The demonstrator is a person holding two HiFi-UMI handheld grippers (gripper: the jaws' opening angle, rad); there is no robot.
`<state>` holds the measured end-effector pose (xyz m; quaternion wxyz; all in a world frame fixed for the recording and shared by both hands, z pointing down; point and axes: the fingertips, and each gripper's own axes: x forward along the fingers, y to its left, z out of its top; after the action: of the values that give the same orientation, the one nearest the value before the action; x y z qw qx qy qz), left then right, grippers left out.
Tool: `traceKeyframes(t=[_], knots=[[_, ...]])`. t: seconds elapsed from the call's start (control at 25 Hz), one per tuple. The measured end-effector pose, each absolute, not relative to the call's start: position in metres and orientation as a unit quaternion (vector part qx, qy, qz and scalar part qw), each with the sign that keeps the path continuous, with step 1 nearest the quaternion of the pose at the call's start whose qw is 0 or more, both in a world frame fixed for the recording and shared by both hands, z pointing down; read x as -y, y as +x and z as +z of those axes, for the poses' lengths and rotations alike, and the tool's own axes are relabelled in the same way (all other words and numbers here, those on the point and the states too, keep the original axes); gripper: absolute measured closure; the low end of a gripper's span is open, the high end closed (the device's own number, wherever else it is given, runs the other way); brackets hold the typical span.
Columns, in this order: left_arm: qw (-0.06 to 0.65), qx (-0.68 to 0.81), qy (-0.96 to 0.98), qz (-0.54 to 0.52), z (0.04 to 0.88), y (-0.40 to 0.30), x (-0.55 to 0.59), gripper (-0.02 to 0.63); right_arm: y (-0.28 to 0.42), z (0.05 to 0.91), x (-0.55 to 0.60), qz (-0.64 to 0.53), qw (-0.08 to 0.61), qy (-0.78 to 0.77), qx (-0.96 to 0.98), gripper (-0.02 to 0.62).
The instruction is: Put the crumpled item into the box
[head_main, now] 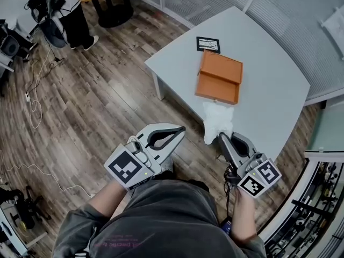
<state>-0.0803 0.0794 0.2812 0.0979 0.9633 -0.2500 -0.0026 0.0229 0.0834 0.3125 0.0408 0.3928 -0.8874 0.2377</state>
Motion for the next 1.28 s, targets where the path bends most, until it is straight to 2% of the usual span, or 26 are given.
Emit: traceKeyframes(t=[0.6, 1.28], knots=[[0.100, 0.244, 0.965, 0.001, 0.290, -0.081, -0.070, 0.594, 0.028, 0.318, -0.073, 0.238, 0.038, 0.404, 0.882, 0.554], [0.097, 0.270, 0.958, 0.026, 0.295, -0.027, 0.008, 0.594, 0.077, 0.327, 0.012, 0.249, 0.025, 0.371, 0.894, 0.554]])
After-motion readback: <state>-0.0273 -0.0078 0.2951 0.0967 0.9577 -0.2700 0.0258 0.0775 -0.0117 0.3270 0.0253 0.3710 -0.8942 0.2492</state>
